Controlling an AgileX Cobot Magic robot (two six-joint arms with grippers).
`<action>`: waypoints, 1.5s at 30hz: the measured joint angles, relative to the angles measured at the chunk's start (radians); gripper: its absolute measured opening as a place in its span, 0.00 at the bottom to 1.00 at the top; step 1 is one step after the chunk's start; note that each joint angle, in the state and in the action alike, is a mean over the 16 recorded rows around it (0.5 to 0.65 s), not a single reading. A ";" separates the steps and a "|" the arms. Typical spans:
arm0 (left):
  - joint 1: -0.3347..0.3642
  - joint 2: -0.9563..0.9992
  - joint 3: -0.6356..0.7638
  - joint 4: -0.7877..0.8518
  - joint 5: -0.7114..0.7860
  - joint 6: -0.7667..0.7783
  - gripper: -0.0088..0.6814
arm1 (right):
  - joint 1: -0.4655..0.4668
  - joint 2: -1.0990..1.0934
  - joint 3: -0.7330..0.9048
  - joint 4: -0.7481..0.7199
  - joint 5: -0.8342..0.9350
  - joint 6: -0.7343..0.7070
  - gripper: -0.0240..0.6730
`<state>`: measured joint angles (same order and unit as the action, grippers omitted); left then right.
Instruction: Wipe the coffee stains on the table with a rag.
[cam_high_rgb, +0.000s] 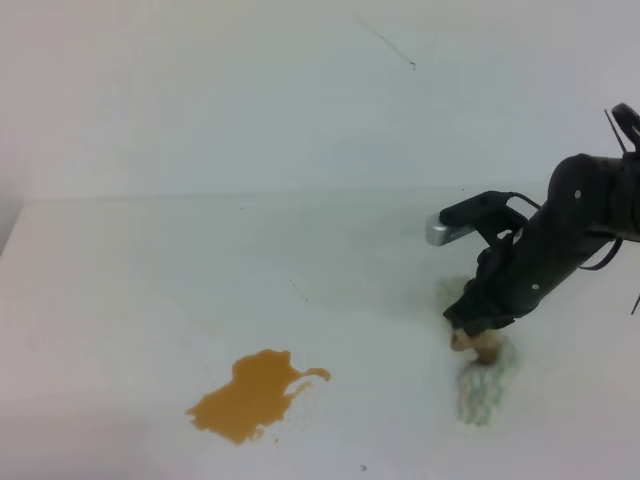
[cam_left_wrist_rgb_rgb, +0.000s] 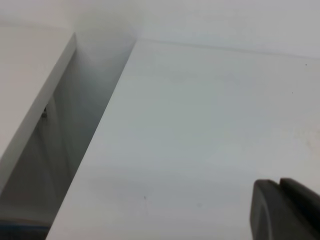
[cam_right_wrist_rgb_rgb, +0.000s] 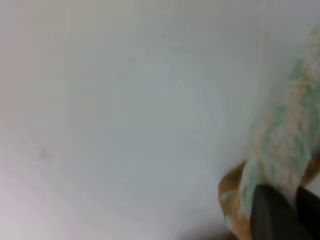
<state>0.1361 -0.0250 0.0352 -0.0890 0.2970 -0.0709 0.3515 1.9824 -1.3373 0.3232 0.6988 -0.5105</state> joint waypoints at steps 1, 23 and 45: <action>0.000 0.000 0.000 0.000 0.000 0.000 0.01 | 0.001 0.000 -0.012 0.020 0.021 -0.011 0.18; 0.000 -0.002 0.002 0.001 -0.001 0.000 0.01 | 0.353 0.042 -0.268 0.333 0.150 -0.100 0.05; 0.000 -0.002 0.002 0.001 -0.001 0.000 0.01 | 0.436 0.246 -0.306 0.171 0.038 0.063 0.04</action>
<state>0.1362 -0.0267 0.0375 -0.0884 0.2960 -0.0709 0.7875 2.2287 -1.6434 0.4944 0.7372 -0.4479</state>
